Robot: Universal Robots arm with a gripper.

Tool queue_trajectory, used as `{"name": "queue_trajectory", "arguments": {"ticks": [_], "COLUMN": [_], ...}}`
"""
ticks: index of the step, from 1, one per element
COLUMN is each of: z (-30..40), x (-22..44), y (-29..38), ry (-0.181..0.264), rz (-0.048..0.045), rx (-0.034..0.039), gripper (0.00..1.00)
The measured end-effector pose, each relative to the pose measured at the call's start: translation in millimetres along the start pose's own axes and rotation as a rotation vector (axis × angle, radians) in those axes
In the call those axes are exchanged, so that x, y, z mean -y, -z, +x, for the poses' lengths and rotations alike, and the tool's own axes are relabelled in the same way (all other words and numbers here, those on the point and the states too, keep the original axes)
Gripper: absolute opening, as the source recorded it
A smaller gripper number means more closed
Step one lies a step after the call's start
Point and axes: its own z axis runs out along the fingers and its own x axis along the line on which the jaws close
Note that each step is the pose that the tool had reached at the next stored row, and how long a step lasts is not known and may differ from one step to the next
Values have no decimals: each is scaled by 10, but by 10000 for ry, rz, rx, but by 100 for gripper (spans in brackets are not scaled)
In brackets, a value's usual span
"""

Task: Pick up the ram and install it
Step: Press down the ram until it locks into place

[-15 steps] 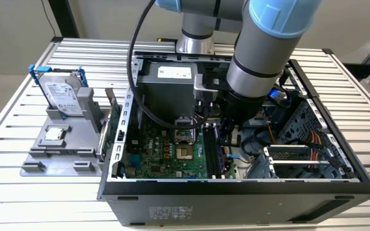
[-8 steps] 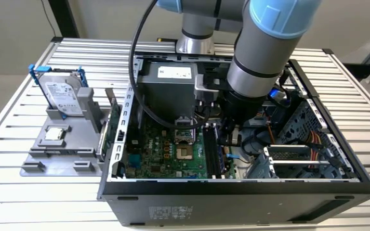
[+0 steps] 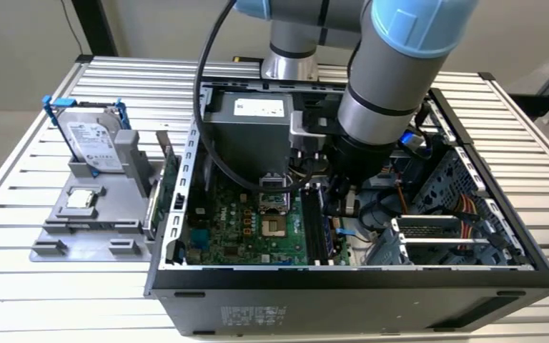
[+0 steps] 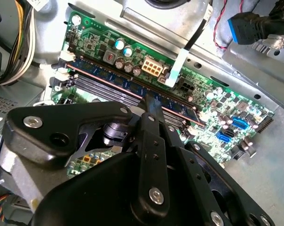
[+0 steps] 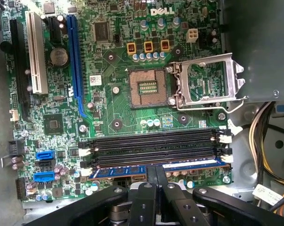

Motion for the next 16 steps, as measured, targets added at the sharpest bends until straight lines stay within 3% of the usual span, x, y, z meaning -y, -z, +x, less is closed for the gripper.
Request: {"name": "queue_trajectory", "arguments": {"ticks": [8, 16], "z": [1, 1], "x": [-1, 2], "y": [-4, -78], "ry": [210, 210], "rz": [4, 9], "rx": [-11, -10], "gripper": [0, 0]}}
